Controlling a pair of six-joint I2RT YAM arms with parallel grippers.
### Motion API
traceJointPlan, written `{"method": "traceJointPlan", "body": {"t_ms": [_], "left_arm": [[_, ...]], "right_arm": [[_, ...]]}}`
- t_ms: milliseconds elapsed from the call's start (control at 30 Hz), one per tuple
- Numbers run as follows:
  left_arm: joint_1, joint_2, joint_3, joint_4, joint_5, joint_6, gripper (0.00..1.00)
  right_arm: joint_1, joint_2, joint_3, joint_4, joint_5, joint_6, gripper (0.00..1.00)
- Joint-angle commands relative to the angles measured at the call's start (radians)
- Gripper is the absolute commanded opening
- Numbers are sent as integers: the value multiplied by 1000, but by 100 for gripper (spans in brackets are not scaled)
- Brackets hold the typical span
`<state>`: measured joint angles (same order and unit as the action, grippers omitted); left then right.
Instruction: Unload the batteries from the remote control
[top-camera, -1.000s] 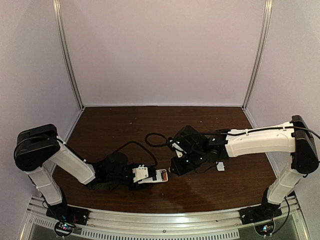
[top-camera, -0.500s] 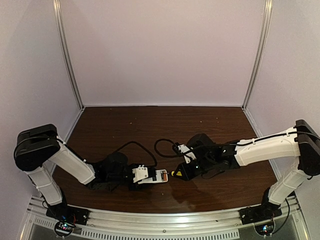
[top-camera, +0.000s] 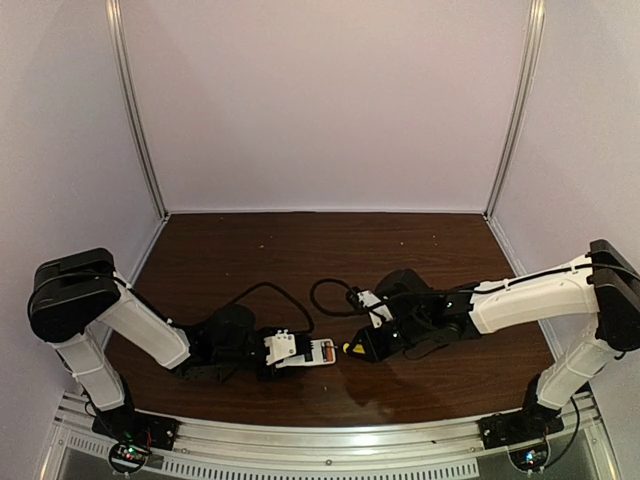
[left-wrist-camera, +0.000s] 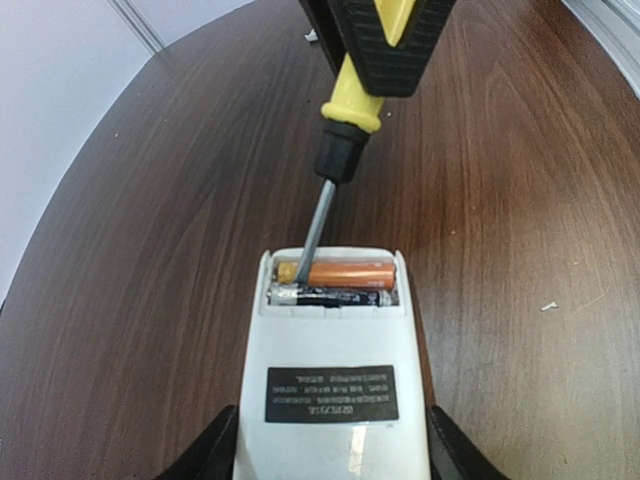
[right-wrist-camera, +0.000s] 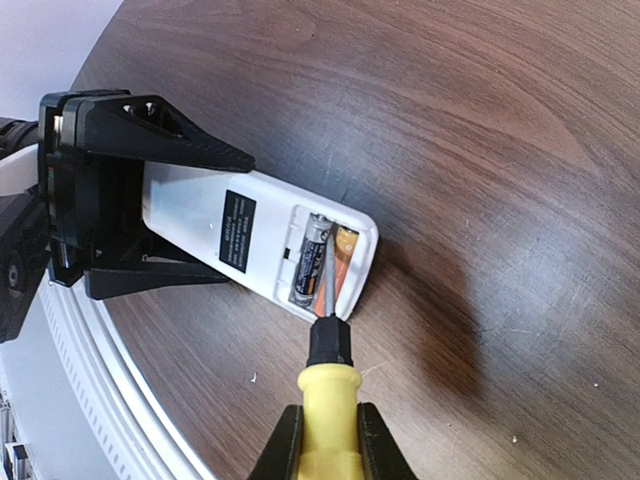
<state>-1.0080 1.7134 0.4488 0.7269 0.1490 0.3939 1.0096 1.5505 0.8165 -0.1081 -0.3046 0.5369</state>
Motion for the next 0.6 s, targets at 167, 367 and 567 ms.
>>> {"method": "traceJointPlan", "body": {"t_ms": [167, 367, 567], "left_arm": [[-19, 13, 28, 81, 48, 22, 0], [-19, 17, 33, 77, 47, 23, 0], [-19, 17, 34, 74, 48, 24, 0]], "right_arm": [[10, 35, 113, -139, 39, 57, 0], [26, 53, 188, -198, 32, 44, 0], [27, 62, 188, -164, -25, 30, 0]]}}
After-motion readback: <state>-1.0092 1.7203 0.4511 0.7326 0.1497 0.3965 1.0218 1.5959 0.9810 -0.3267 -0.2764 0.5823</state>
